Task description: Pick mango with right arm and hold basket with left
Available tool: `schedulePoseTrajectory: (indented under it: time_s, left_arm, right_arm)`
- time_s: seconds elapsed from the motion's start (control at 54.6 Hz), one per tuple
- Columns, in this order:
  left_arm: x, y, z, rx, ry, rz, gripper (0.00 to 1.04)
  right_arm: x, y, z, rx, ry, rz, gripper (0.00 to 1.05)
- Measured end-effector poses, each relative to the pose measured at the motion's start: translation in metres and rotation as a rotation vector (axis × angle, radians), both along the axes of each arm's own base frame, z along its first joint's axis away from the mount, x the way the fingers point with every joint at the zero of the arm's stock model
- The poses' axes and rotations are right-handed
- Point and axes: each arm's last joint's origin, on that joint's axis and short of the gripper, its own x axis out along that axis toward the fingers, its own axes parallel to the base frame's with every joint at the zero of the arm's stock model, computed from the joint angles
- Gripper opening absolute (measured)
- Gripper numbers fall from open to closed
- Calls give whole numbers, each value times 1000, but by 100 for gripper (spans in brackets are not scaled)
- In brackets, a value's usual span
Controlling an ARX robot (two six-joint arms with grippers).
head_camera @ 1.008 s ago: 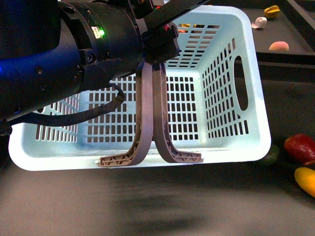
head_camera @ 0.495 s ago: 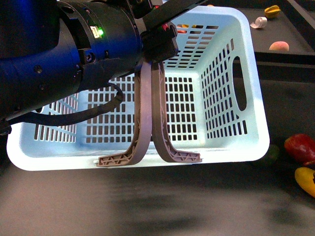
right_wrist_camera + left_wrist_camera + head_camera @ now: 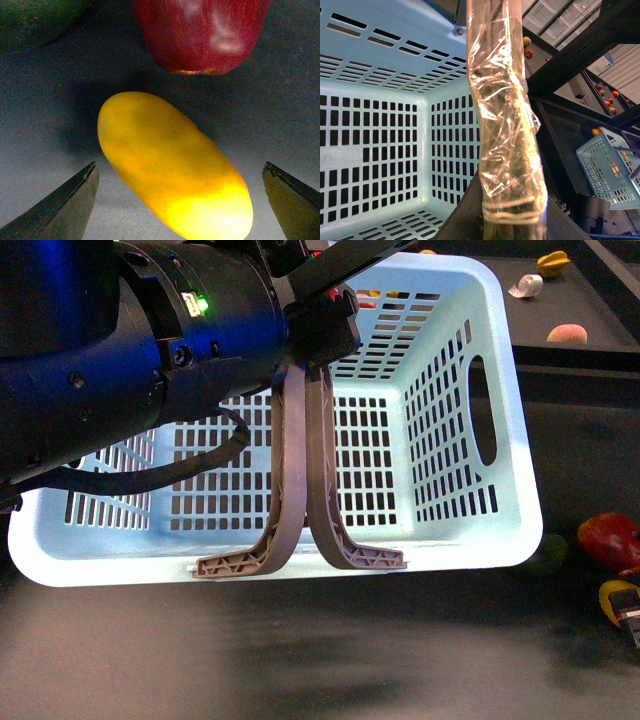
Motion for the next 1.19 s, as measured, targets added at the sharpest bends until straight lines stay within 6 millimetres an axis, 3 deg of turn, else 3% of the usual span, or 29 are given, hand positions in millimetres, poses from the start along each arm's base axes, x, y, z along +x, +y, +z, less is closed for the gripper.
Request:
schedulePoseTrajectory:
  time_s: [0.403,0.641,0.916,1.063,1.191]
  left_arm:
    - [0,0,0,0,0,0,8]
    - [0,0,0,0,0,0,8]
    - [0,0,0,0,0,0,8]
    - [0,0,0,0,0,0,8]
    - [0,0,0,0,0,0,8]
  right_arm:
    - [14,1,-28,-1,25,-27,97]
    - [16,4,-35,0,33,-27,96]
    - [8,7,-35,36,33,-43,58]
    - [-4,11,-27,93,34,-47,54]
    - [-11,16,0,158,-10,-44,53]
